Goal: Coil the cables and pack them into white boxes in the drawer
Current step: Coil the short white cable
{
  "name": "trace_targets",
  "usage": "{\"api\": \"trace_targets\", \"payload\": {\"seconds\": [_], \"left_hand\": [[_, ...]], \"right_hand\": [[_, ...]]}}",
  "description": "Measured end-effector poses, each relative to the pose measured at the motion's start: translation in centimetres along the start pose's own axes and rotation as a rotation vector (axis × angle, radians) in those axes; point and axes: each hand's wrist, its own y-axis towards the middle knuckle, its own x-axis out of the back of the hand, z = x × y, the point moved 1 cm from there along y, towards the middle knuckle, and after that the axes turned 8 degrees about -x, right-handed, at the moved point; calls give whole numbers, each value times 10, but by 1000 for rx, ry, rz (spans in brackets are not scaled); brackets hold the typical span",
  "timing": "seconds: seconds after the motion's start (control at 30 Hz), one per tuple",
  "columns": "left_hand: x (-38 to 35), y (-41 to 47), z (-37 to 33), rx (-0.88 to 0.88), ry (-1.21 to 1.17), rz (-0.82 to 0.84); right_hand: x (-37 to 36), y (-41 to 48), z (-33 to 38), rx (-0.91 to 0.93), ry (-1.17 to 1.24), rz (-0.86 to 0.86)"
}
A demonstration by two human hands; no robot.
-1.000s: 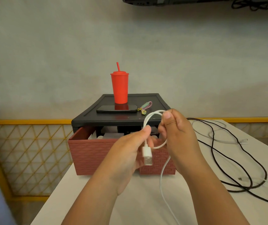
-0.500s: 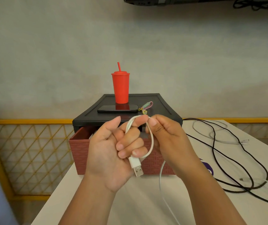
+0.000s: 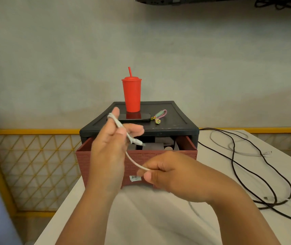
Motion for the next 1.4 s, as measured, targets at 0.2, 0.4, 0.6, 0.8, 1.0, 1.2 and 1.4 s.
{"api": "trace_targets", "payload": {"seconds": [0.2, 0.4, 0.6, 0.8, 1.0, 1.2, 1.4], "left_hand": [[-4, -10, 7, 89, 242, 361], [-26, -16, -11, 284, -314, 436], [-28, -14, -12, 455, -724, 99], [-31, -12, -11, 483, -556, 45], [-25, -12, -3, 540, 20, 192], [-24, -12, -7, 522, 249, 281], [-12, -9, -4, -63, 837, 179]], "right_hand": [[24, -16, 5, 70, 95, -372], [23, -4, -5, 189, 442, -580], [3, 11, -8, 78, 491, -455], [-5, 20, -9, -17, 454, -557], [3, 20, -21, -68, 270, -758], [6, 20, -24, -95, 130, -837], [13, 20, -35, -144, 435, -793]]}}
